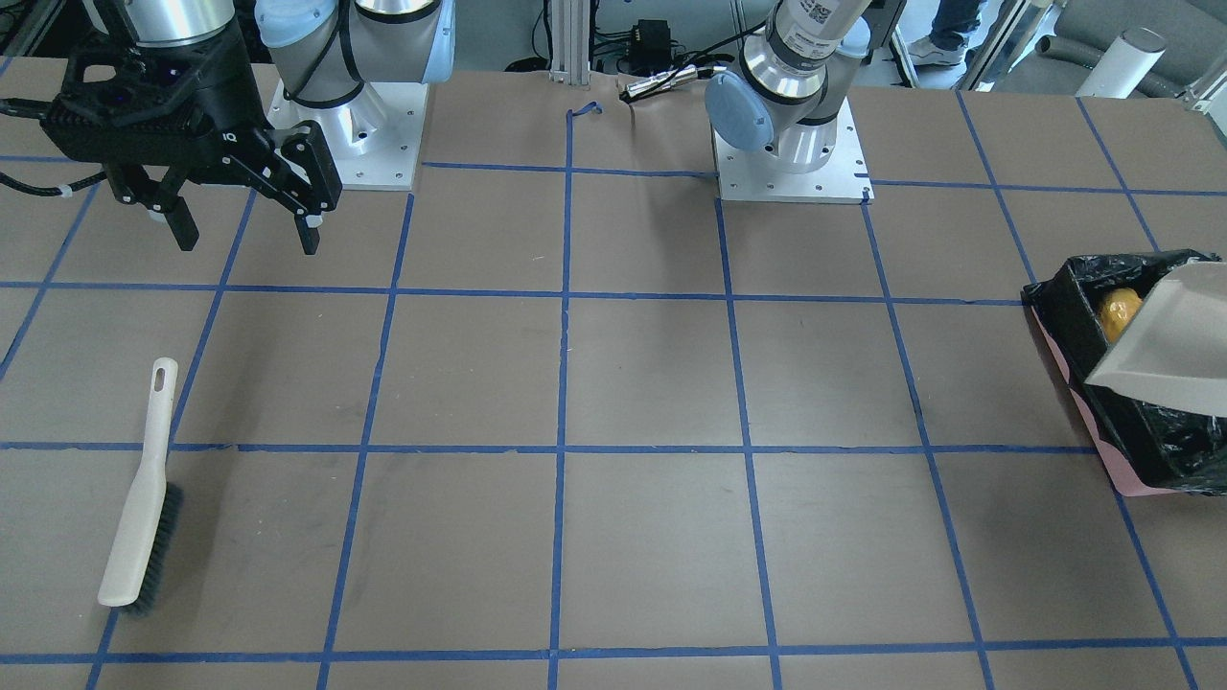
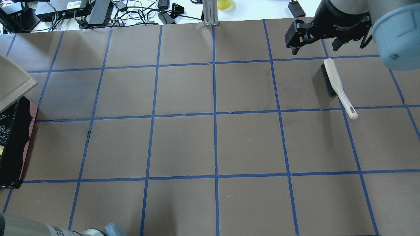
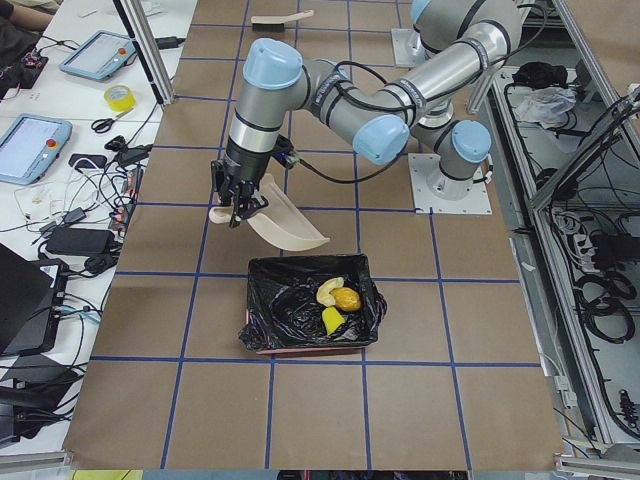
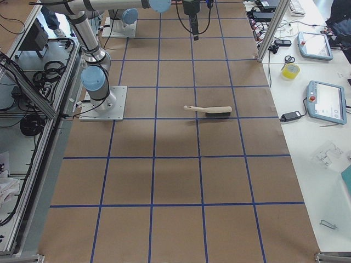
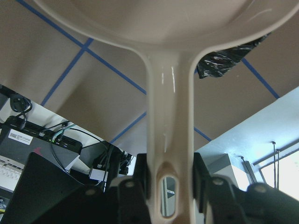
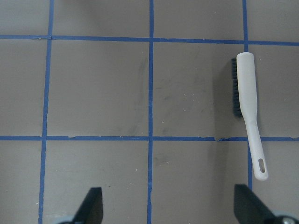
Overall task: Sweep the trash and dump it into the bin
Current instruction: 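Bring the empty dustpan back and lower it onto the table with the left gripper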
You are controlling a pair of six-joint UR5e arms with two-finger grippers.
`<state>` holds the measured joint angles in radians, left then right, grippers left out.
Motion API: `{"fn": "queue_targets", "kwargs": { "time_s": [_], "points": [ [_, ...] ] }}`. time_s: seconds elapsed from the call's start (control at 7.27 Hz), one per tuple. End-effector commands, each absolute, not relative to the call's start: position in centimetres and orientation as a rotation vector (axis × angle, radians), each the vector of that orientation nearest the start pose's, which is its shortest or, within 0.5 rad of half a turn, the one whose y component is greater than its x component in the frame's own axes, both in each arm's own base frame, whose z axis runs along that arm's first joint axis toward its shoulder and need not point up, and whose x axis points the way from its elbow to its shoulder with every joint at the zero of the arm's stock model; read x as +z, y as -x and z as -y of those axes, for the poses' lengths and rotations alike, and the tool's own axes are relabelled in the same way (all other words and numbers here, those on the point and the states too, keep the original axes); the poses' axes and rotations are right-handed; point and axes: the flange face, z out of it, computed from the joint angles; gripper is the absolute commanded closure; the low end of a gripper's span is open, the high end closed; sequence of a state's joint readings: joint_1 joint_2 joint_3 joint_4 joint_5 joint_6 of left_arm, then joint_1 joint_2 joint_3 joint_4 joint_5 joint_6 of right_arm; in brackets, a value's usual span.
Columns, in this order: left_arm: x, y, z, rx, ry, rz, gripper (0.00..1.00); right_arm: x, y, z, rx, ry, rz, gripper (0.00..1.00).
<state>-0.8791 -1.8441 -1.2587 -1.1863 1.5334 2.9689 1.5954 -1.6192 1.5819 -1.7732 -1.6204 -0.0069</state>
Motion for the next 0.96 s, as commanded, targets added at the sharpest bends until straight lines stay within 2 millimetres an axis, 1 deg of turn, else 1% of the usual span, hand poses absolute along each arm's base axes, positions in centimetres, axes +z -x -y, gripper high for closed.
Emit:
{"fn": "queue_targets", "kwargs": {
  "time_s": [0.0, 0.14, 0.28, 0.41, 0.55, 0.69, 0.83],
  "points": [
    [51.0, -20.2, 62.3, 0.108, 3.025, 1.682, 1.00, 53.1, -14.0, 48.5, -0.394, 0.041, -3.167, 0.00],
    [49.2, -15.9, 63.9, 0.167, 2.862, 1.829, 1.00, 53.2, -14.0, 48.4, -0.398, 0.043, -3.165, 0.00],
    [46.1, -12.6, 65.4, 0.199, 2.691, 1.952, 1.00, 53.2, -14.0, 48.4, -0.394, 0.043, -3.165, 0.00],
    [43.4, -9.4, 67.2, 0.173, 2.634, 1.965, 1.00, 53.2, -14.0, 48.4, -0.391, 0.044, -3.166, 0.00],
    [40.0, -8.4, 68.7, 0.154, 2.527, 2.021, 1.00, 53.2, -14.0, 48.4, -0.391, 0.044, -3.166, 0.00],
    [37.7, -7.2, 69.8, 0.146, 2.421, 2.094, 1.00, 53.2, -14.0, 48.4, -0.391, 0.041, -3.165, 0.00],
    [35.5, -5.1, 70.8, 0.122, 2.399, 2.081, 1.00, 53.2, -14.0, 48.4, -0.393, 0.043, -3.165, 0.00]
  ]
}}
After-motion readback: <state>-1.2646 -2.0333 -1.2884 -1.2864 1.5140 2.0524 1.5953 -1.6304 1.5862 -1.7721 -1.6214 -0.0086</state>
